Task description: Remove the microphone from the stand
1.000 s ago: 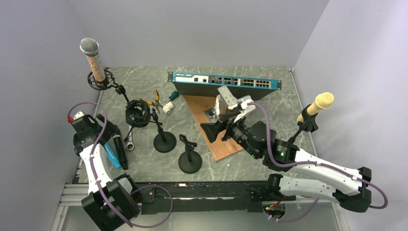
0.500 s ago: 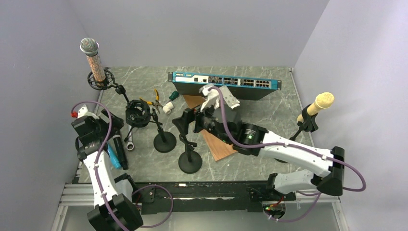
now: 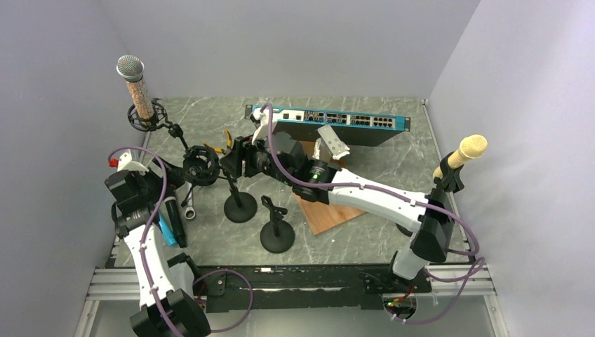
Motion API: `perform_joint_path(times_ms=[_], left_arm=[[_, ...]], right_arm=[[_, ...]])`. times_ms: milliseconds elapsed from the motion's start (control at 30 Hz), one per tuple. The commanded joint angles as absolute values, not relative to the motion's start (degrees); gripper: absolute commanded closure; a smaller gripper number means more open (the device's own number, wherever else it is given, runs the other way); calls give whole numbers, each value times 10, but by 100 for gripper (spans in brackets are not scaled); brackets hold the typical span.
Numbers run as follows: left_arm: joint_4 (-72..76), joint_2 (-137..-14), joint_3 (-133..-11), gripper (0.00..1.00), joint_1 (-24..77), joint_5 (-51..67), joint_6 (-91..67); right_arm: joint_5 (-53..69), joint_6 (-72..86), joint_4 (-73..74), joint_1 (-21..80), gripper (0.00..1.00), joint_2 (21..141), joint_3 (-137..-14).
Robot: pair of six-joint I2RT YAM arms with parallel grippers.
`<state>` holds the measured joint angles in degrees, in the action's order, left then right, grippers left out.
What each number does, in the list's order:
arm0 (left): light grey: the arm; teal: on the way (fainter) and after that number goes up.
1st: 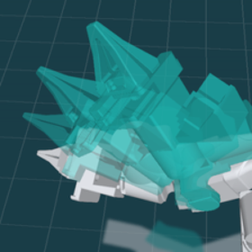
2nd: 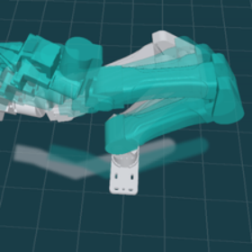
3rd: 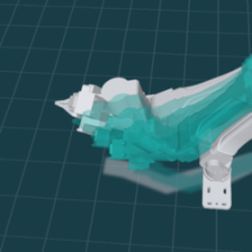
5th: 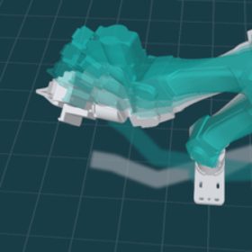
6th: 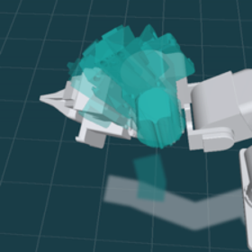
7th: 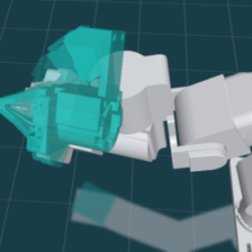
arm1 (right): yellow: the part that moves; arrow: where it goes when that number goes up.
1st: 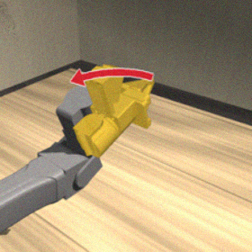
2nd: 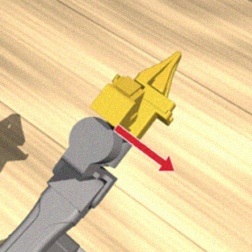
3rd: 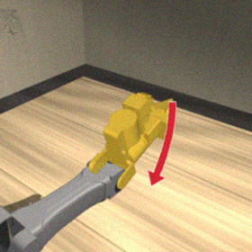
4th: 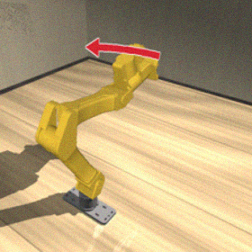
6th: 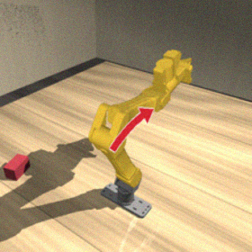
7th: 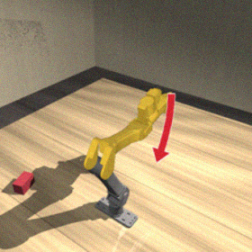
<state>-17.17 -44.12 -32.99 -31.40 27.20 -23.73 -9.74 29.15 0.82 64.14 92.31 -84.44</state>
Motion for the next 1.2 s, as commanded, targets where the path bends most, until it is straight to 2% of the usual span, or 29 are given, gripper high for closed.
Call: perform_joint_path(times_ms=[0,67,133,200,300,667,1167], left_arm=[[-147,-434,-329,2,-312,297,-242],[-142,-434,-327,2,-312,302,-245],[-142,-436,-326,2,-312,301,-245],[-141,-435,-325,2,-312,301,-246],[-139,-436,-323,2,-312,300,-247],[-140,-433,-323,2,-312,297,-245],[-144,-427,-323,1,-312,282,-243]], right_arm=[[-58,330,-37,608,49,933,-851],[-35,340,-34,594,56,945,-854],[-16,345,-28,586,58,956,-863],[-10,348,-27,584,57,961,-865],[-3,354,-33,584,50,963,-859],[43,372,-45,587,49,980,-846],[23,353,-6,587,61,999,-827]])
